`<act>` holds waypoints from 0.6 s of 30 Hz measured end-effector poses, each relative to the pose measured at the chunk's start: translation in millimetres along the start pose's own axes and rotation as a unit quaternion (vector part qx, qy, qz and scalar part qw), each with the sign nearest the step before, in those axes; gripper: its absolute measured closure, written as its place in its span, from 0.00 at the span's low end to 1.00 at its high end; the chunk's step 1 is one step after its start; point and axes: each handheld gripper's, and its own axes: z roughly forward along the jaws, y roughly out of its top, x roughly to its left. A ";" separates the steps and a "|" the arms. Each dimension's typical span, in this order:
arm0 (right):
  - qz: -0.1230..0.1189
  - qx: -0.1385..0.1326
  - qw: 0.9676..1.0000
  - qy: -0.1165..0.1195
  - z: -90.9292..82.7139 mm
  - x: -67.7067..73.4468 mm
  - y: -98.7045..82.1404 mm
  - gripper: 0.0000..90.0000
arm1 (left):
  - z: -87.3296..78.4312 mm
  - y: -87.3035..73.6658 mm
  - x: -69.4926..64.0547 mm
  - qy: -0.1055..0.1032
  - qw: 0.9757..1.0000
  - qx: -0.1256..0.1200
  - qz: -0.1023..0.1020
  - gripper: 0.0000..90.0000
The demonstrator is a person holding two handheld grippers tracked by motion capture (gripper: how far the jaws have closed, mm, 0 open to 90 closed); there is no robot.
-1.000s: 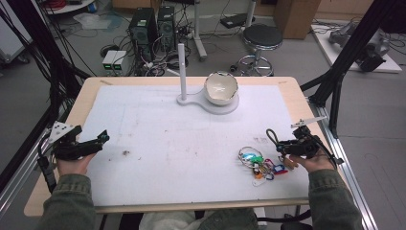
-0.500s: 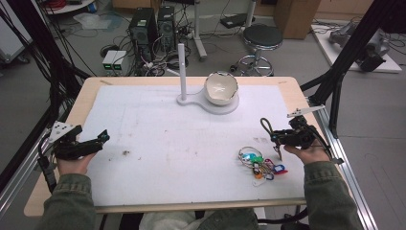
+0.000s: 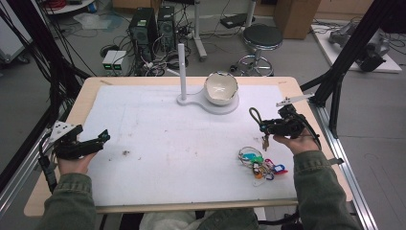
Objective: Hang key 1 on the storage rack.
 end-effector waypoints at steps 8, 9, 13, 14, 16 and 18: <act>0.001 -0.017 1.000 0.001 2.3 6.6 18.4 0.81 | 0.2 0.1 0.0 -0.001 1.000 0.001 0.000 0.02; 0.000 -0.019 1.000 0.001 3.2 7.4 21.0 0.81 | 0.4 0.1 -0.1 -0.002 1.000 0.000 0.000 0.02; -0.001 -0.023 1.000 -0.002 6.2 10.9 32.1 0.81 | 0.5 0.2 -0.1 -0.002 1.000 0.000 0.000 0.02; -0.001 -0.022 1.000 -0.003 7.0 12.3 34.9 0.81 | 0.5 0.2 -0.1 -0.002 1.000 0.000 0.000 0.02; -0.004 -0.023 1.000 -0.006 8.8 14.9 40.7 0.81 | 0.6 0.1 0.0 -0.002 1.000 0.000 0.000 0.02; -0.006 -0.025 1.000 -0.005 10.6 17.7 46.3 0.81 | 0.6 0.2 0.1 -0.002 1.000 0.001 0.001 0.02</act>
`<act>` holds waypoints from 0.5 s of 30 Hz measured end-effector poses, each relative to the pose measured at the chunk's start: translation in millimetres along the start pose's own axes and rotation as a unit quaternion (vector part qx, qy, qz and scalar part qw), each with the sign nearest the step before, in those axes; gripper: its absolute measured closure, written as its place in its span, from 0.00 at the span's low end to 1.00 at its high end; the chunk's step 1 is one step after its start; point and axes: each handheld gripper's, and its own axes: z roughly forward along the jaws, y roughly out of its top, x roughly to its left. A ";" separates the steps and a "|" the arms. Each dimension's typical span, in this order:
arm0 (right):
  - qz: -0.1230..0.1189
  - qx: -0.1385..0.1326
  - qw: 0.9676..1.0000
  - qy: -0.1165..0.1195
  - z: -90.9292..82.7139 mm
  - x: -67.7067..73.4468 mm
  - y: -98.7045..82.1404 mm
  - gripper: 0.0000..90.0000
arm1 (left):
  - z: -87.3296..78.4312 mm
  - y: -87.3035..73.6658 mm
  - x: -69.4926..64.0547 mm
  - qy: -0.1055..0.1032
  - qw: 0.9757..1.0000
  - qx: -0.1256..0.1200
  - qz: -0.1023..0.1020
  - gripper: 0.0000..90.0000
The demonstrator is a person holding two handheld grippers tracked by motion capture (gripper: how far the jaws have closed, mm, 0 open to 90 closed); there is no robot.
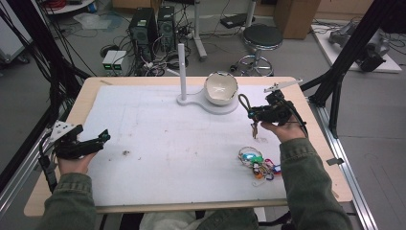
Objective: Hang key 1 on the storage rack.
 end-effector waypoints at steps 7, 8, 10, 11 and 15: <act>-0.006 -0.006 1.000 0.002 5.6 6.0 17.2 0.81 | 0.1 0.1 -0.1 0.000 1.000 -0.001 0.000 0.02; -0.006 -0.005 1.000 0.002 6.2 7.1 19.7 0.81 | 0.1 0.1 0.0 0.000 1.000 0.000 0.000 0.02; -0.006 -0.005 1.000 -0.001 7.9 8.8 24.6 0.81 | 0.2 0.1 0.0 -0.001 1.000 0.000 0.000 0.02; -0.007 -0.004 1.000 -0.002 9.1 9.6 27.0 0.81 | 0.3 0.1 0.0 -0.001 1.000 0.000 0.000 0.02; -0.005 -0.006 1.000 -0.004 13.2 12.6 36.2 0.81 | 0.4 0.1 0.0 -0.001 1.000 0.000 0.000 0.02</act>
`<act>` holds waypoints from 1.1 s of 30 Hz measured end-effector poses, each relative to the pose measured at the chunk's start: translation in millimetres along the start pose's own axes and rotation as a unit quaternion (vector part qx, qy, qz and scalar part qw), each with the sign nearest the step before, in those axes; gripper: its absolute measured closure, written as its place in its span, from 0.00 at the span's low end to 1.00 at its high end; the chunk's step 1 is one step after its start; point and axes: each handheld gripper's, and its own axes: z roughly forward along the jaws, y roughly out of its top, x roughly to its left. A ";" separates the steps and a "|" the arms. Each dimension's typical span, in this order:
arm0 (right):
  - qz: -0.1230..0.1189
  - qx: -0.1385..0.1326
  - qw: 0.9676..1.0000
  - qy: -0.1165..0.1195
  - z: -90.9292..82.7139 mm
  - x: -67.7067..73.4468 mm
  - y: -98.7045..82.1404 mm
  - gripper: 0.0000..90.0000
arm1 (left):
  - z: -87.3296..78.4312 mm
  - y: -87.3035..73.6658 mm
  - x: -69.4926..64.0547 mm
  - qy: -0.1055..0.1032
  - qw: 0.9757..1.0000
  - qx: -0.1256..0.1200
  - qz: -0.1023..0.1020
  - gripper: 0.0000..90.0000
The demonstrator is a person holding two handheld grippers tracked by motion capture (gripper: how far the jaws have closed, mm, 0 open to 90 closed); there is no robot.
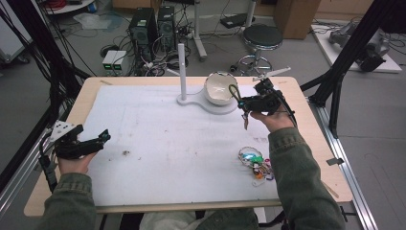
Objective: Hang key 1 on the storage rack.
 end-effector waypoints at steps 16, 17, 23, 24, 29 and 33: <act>-0.003 -0.010 1.000 0.003 13.5 10.1 37.5 0.81 | 1.1 0.0 -0.1 -0.001 1.000 -0.001 -0.002 0.02; -0.002 -0.011 1.000 0.005 14.7 11.1 39.6 0.81 | 1.0 0.0 0.1 -0.001 1.000 0.000 -0.002 0.02; -0.007 -0.013 1.000 0.011 22.0 16.6 52.0 0.81 | 1.2 0.0 0.2 -0.001 1.000 0.000 -0.002 0.02; -0.006 -0.014 1.000 0.013 23.1 17.4 54.2 0.81 | 1.3 0.1 0.3 -0.001 1.000 0.000 -0.002 0.02; 0.000 -0.008 1.000 0.014 29.5 22.3 63.8 0.81 | 1.3 0.1 0.6 -0.001 1.000 -0.001 -0.004 0.02; 0.001 -0.009 1.000 0.020 35.4 25.3 70.0 0.81 | 1.3 0.1 0.3 -0.002 1.000 0.000 -0.003 0.02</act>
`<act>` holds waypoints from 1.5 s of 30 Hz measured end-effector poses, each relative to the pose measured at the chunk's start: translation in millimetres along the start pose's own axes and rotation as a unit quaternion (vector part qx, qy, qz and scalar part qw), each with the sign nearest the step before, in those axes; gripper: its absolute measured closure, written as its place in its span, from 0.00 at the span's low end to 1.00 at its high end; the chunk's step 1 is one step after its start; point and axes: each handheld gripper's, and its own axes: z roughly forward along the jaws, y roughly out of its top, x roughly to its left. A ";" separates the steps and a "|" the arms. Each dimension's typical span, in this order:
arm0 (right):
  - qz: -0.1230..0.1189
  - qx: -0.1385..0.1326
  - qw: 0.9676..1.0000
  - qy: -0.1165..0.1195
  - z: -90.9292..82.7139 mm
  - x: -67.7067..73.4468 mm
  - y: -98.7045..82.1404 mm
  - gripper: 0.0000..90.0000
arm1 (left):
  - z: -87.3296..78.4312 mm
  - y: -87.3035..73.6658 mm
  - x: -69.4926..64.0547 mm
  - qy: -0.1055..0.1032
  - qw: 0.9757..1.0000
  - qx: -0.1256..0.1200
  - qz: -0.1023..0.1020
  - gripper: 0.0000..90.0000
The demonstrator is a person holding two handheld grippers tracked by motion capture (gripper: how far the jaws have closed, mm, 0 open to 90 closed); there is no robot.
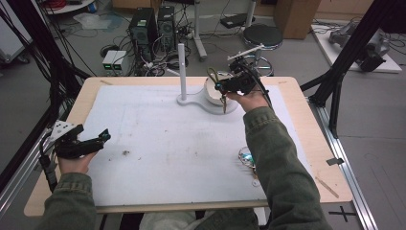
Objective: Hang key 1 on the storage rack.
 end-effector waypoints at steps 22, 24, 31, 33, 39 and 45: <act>-0.020 0.013 0.999 0.026 34.8 24.6 42.4 0.81 | 0.5 -0.1 1.1 -0.001 1.000 0.001 -0.004 0.02; -0.022 0.015 0.999 0.024 37.2 25.3 45.3 0.81 | 0.7 -0.1 1.1 -0.002 1.000 0.001 -0.005 0.02; -0.029 0.015 0.999 0.029 47.3 29.4 56.3 0.81 | 0.8 -0.1 1.6 -0.002 1.000 0.000 -0.006 0.02; -0.027 0.017 0.999 0.030 49.5 29.6 56.6 0.81 | 0.8 -0.1 1.5 -0.002 1.000 0.000 -0.007 0.02; -0.029 0.020 0.999 0.032 64.5 26.6 57.0 0.81 | 1.3 -0.1 2.0 -0.003 1.000 0.001 -0.007 0.02; -0.025 0.030 0.999 0.023 76.9 23.5 56.3 0.81 | 1.7 -0.2 1.8 -0.002 1.000 0.000 -0.008 0.02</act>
